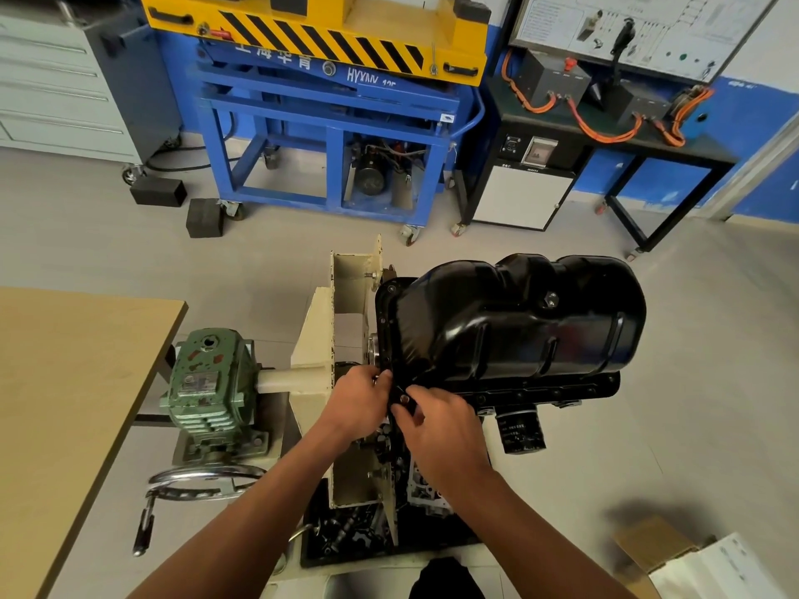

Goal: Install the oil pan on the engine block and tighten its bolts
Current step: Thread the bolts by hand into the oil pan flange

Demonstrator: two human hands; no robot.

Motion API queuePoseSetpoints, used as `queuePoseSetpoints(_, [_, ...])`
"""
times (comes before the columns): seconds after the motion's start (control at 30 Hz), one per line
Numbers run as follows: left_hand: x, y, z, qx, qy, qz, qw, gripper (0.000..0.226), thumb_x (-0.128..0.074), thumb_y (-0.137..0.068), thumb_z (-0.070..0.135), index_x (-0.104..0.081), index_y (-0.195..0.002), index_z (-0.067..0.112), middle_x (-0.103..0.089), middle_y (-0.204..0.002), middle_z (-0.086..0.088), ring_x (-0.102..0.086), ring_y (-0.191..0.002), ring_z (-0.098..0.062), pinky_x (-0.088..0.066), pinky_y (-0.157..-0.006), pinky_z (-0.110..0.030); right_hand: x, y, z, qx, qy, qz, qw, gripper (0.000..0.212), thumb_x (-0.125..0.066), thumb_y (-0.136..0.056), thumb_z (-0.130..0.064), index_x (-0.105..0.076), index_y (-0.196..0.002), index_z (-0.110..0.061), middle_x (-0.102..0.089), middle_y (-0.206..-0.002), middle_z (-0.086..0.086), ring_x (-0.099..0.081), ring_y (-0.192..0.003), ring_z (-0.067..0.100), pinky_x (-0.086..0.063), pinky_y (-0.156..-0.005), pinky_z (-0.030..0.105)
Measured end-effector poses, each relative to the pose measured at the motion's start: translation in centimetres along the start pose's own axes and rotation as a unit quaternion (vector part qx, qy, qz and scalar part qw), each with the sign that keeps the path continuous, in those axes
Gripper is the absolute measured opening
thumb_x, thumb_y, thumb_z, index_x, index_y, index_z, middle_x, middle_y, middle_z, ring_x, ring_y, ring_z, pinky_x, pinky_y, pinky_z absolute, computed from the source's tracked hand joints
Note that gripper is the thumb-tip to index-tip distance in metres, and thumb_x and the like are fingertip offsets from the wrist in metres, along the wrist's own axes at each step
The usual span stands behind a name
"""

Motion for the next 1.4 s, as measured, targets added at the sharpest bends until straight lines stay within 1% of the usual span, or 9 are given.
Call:
queuePoseSetpoints(0.07, [0.01, 0.01, 0.08, 0.001, -0.001, -0.001, 1.0, 0.035, -0.044, -0.106, 0.031, -0.057, -0.076, 0.019, -0.058, -0.061, 0.003, -0.054, -0.053, -0.012, -0.037, -0.049, -0.024, 0.05, 0.09, -0.02, 0.019, 0.001, -0.003, 1.0, 0.018, -0.06, -0.097, -0.029, -0.07, -0.108, -0.019, -0.064, -0.084, -0.004, -0.06, -0.074, 0.015, -0.052, -0.064, 0.032])
queuePoseSetpoints(0.17, [-0.01, 0.03, 0.11, 0.002, 0.0, -0.004, 1.0, 0.036, -0.044, -0.106, 0.031, -0.057, -0.076, 0.016, -0.058, -0.062, 0.001, -0.055, -0.055, -0.015, -0.038, -0.052, -0.028, 0.02, -0.09, 0.29, 0.02, 0.006, -0.009, 1.0, 0.015, -0.057, -0.098, -0.024, -0.07, -0.097, -0.016, -0.062, -0.081, -0.002, -0.059, -0.072, 0.017, -0.048, -0.061, 0.032])
queuePoseSetpoints(0.33, [-0.03, 0.04, 0.18, 0.0, -0.001, -0.007, 1.0, 0.035, -0.044, -0.106, 0.032, -0.059, -0.08, 0.013, -0.058, -0.062, 0.0, -0.054, -0.056, -0.018, -0.039, -0.055, -0.029, -0.06, -0.22, 0.43, 0.011, 0.037, -0.007, 0.999, 0.021, -0.052, -0.101, -0.025, -0.068, -0.091, -0.017, -0.062, -0.08, -0.003, -0.06, -0.072, 0.018, -0.035, -0.059, 0.025])
queuePoseSetpoints(0.57, [-0.03, 0.05, 0.02, 0.003, -0.004, -0.003, 1.0, 0.036, -0.043, -0.106, 0.031, -0.063, -0.084, 0.009, -0.058, -0.06, 0.0, -0.054, -0.054, -0.017, -0.039, -0.053, -0.029, -0.26, -0.74, 0.43, -0.021, 0.051, -0.026, 0.998, 0.031, -0.046, -0.104, -0.035, -0.069, -0.096, -0.015, -0.067, -0.093, -0.001, -0.064, -0.084, 0.019, -0.05, -0.07, 0.031])
queuePoseSetpoints(0.73, [0.0, 0.11, 0.04, 0.003, 0.006, -0.003, 1.0, 0.038, -0.044, -0.106, 0.03, -0.066, -0.091, 0.003, -0.061, -0.066, -0.004, -0.057, -0.059, -0.021, -0.043, -0.058, -0.03, -0.17, -0.42, 0.4, -0.015, 0.029, -0.007, 0.999, 0.029, -0.053, -0.1, -0.039, -0.069, -0.094, -0.016, -0.064, -0.086, -0.001, -0.062, -0.077, 0.018, -0.045, -0.063, 0.029])
queuePoseSetpoints(0.87, [0.05, 0.07, 0.14, 0.002, 0.004, -0.003, 1.0, 0.039, -0.043, -0.107, 0.03, -0.065, -0.091, 0.003, -0.063, -0.068, -0.006, -0.058, -0.06, -0.021, -0.043, -0.058, -0.03, 0.19, -0.26, 0.18, 0.014, 0.028, 0.01, 0.999, 0.015, -0.058, -0.097, -0.027, -0.068, -0.09, -0.018, -0.061, -0.076, -0.004, -0.059, -0.068, 0.018, -0.035, -0.057, 0.026])
queuePoseSetpoints(0.97, [0.05, 0.11, 0.03, 0.002, 0.001, -0.006, 1.0, 0.04, -0.043, -0.107, 0.031, -0.065, -0.091, 0.002, -0.064, -0.07, -0.008, -0.059, -0.062, -0.023, -0.046, -0.061, -0.034, 0.12, -0.42, 0.26, 0.01, 0.051, 0.004, 0.999, 0.02, -0.054, -0.099, -0.025, -0.066, -0.084, -0.019, -0.061, -0.074, -0.005, -0.059, -0.066, 0.019, -0.031, -0.056, 0.026])
queuePoseSetpoints(1.3, [0.0, 0.04, -0.06, 0.005, 0.006, -0.005, 1.0, 0.038, -0.043, -0.106, 0.031, -0.066, -0.092, 0.005, -0.065, -0.07, -0.007, -0.06, -0.061, -0.022, -0.047, -0.06, -0.033, -0.63, -0.87, 0.51, -0.024, 0.047, -0.013, 0.998, 0.026, -0.052, -0.101, -0.041, -0.066, -0.094, -0.02, -0.067, -0.085, -0.004, -0.064, -0.078, 0.018, -0.048, -0.063, 0.03])
queuePoseSetpoints(1.4, [0.02, 0.0, -0.03, 0.003, 0.006, -0.004, 1.0, 0.037, -0.044, -0.106, 0.031, -0.067, -0.092, 0.005, -0.066, -0.071, -0.007, -0.06, -0.061, -0.021, -0.047, -0.059, -0.032, -0.55, -0.61, 0.39, -0.01, 0.027, 0.003, 1.0, 0.022, -0.057, -0.098, -0.04, -0.068, -0.1, -0.021, -0.066, -0.084, -0.005, -0.063, -0.076, 0.017, -0.046, -0.062, 0.028])
Point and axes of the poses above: each hand's wrist, its own y-axis away from the middle knuckle, its own x-axis out of the back of the hand, z = x × y, the point moved 7 cm from there along -y, towards the middle knuckle
